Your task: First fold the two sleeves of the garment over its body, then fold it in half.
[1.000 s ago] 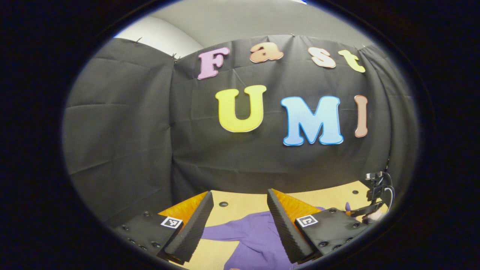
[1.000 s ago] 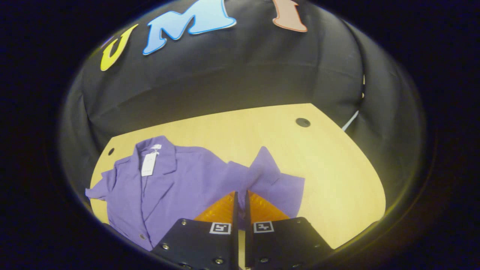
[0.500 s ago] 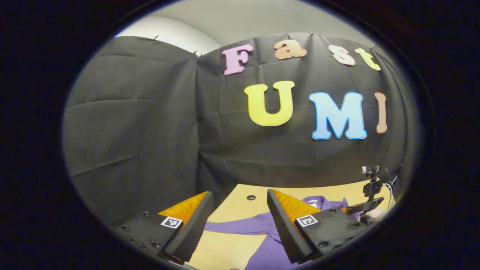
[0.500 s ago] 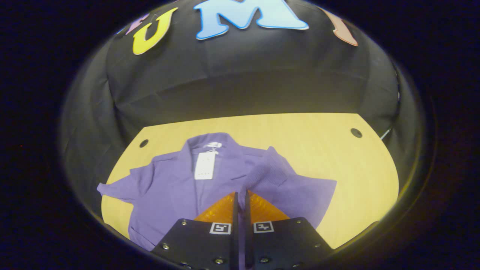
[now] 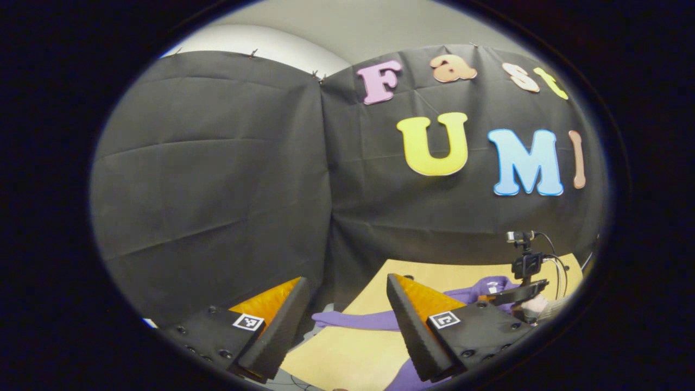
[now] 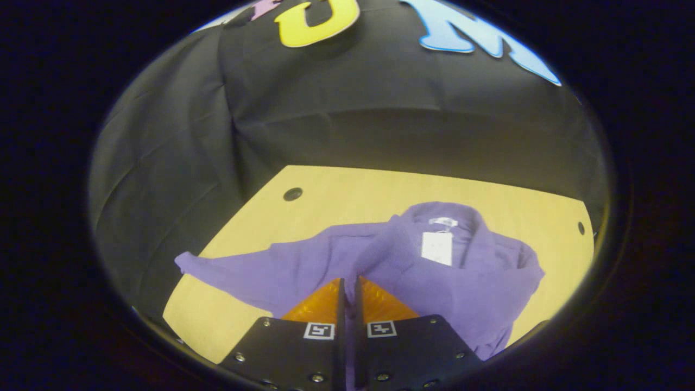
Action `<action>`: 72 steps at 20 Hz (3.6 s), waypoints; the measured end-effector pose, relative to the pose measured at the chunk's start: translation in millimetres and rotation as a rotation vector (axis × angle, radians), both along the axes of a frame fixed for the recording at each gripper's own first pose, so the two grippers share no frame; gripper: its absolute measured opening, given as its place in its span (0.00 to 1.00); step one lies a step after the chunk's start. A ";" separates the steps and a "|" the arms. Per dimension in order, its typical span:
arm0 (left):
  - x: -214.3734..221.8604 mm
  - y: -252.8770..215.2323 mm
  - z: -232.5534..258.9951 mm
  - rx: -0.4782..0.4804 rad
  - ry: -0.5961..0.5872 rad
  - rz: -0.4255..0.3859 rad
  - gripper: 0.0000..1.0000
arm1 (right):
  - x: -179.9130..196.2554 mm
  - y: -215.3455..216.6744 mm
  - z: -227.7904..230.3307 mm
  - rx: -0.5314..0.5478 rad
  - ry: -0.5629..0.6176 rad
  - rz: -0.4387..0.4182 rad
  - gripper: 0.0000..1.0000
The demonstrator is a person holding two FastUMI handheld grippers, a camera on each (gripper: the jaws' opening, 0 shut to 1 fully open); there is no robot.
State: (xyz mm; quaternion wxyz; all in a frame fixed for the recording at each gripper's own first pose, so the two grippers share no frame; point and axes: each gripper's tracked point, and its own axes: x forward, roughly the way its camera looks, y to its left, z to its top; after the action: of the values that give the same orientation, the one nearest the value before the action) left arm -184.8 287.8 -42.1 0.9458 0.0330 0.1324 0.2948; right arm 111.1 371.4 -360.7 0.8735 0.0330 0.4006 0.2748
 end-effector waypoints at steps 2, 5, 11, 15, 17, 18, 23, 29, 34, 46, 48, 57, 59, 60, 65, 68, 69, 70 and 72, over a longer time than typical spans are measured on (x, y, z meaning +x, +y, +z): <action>-13.2 14.7 2.0 0.009 0.007 0.039 0.93 | -8.0 26.7 -8.6 -0.014 0.007 0.050 0.07; -30.8 30.2 -1.8 0.012 0.018 0.082 0.93 | -18.2 48.5 -24.6 -0.040 0.030 0.107 0.07; -32.3 41.9 -22.1 -0.017 0.027 0.086 0.93 | -46.4 62.5 -48.9 -0.067 0.102 0.167 0.29; -9.3 48.1 -44.8 -0.021 0.031 0.032 0.94 | -44.0 63.2 -36.8 -0.068 0.061 0.167 0.49; 1.6 54.7 -63.0 -0.042 0.036 0.015 0.94 | -45.5 61.5 -28.8 -0.060 0.052 0.166 0.61; 8.2 57.8 -72.7 -0.057 0.040 0.008 0.94 | -46.0 60.0 -24.4 -0.059 0.043 0.162 0.65; 39.7 88.0 -132.2 -0.115 0.084 -0.013 0.95 | -41.0 53.1 19.6 0.006 -0.021 0.126 0.65; 85.2 100.2 -194.8 -0.181 0.142 -0.068 0.94 | -41.9 32.0 64.3 0.059 -0.075 0.074 0.65; 125.3 111.3 -253.4 -0.222 0.207 -0.092 0.94 | -43.4 12.0 99.5 0.099 -0.105 0.025 0.65; 173.2 139.1 -375.1 -0.275 0.388 -0.086 0.94 | -43.2 -70.6 140.9 0.059 -0.138 -0.113 0.65; 174.9 143.7 -395.6 -0.284 0.417 -0.070 0.94 | -44.0 -83.8 141.1 0.040 -0.131 -0.128 0.60; 161.2 159.2 -451.2 -0.331 0.478 -0.010 0.97 | -43.9 -111.4 128.0 -0.005 -0.102 -0.155 0.65; 160.7 155.7 -451.3 -0.373 0.449 -0.015 0.95 | -45.9 -111.4 124.6 -0.008 -0.096 -0.154 0.65; 161.6 157.1 -452.8 -0.394 0.436 -0.009 0.92 | -46.2 -111.2 123.4 -0.007 -0.092 -0.153 0.65; 176.1 138.5 -460.9 -0.399 0.439 -0.057 0.67 | -53.3 -115.3 117.0 -0.001 -0.074 -0.166 0.65; 180.6 133.4 -460.9 -0.391 0.430 -0.051 0.31 | -56.2 -120.8 113.6 -0.002 -0.066 -0.178 0.61; 181.1 129.3 -458.9 -0.389 0.427 -0.044 0.30 | -59.7 -124.2 113.7 -0.001 -0.064 -0.183 0.61; 182.6 131.6 -458.0 -0.379 0.433 -0.041 0.17 | -60.7 -126.8 114.5 0.001 -0.063 -0.189 0.65; 183.3 130.2 -459.9 -0.351 0.468 -0.022 0.08 | -62.1 -133.1 114.1 -0.001 -0.066 -0.200 0.61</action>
State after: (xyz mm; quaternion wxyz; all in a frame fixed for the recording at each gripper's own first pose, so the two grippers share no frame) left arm -1.5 418.0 -502.0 0.8840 -0.0627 0.3956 0.2413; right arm 48.9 238.2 -246.5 0.9092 0.0635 0.3666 0.1869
